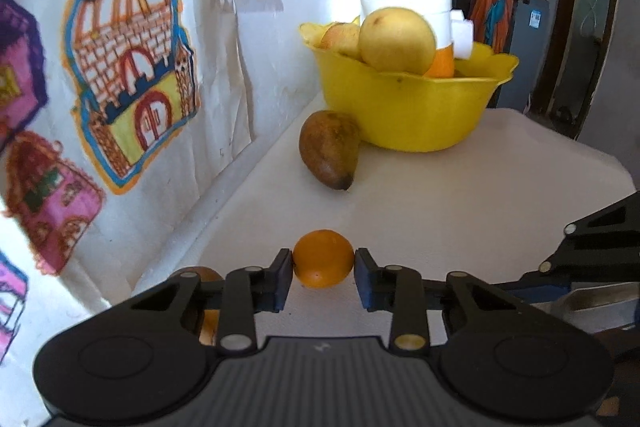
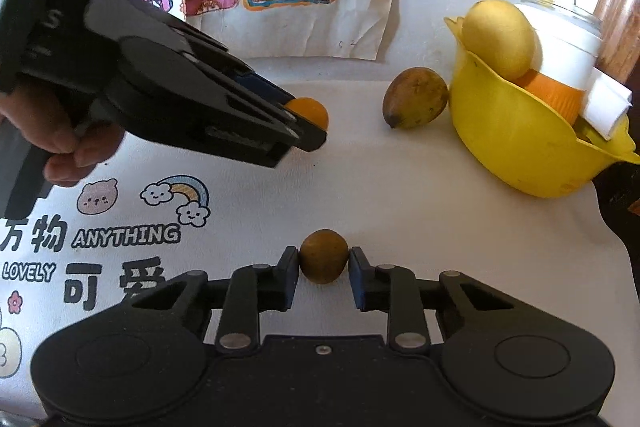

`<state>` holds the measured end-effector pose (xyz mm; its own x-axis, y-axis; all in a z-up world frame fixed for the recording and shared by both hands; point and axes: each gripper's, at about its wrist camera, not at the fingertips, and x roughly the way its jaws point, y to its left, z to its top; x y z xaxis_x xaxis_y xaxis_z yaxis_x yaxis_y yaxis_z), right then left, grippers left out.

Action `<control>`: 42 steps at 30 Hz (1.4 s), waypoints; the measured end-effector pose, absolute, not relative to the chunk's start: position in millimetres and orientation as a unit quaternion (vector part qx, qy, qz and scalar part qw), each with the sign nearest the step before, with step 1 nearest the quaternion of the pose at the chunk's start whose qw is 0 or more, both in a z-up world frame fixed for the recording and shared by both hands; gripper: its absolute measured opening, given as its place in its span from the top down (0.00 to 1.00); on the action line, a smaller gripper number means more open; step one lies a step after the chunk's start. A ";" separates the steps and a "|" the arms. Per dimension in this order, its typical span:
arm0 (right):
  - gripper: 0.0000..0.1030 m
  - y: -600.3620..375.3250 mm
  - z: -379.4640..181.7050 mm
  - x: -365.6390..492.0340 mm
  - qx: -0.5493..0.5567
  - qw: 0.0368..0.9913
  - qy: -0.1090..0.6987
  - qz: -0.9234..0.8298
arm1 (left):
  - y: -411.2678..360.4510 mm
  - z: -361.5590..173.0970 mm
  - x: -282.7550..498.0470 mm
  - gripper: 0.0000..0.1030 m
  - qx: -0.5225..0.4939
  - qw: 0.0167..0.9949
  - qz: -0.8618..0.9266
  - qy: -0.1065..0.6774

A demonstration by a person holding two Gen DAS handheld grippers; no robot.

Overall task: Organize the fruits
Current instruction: 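Carry the orange in the left tool while the right tool carries the brown fruit over the tray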

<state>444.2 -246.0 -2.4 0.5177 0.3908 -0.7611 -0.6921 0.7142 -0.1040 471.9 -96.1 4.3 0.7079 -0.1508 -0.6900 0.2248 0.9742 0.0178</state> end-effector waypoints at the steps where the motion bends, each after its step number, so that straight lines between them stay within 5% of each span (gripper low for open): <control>1: 0.72 -248.5 -1.0 441.9 -0.198 0.850 0.370 0.319 | -96.1 6.8 469.1 0.65 0.048 0.923 -0.102 0.367; 21: 0.72 -302.8 66.3 310.2 -0.167 0.876 0.314 0.327 | -104.7 55.9 332.2 0.65 0.022 0.937 -0.159 0.311; 42: 0.72 -328.2 54.9 179.1 -0.159 0.873 0.297 0.352 | -123.7 25.8 199.9 0.65 0.038 0.918 -0.203 0.339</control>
<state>179.1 -328.2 54.9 0.5753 0.5209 -0.6306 -0.7094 0.7016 -0.0675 199.9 -123.7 25.8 0.6884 -0.3464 -0.6372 0.3982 0.9148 -0.0672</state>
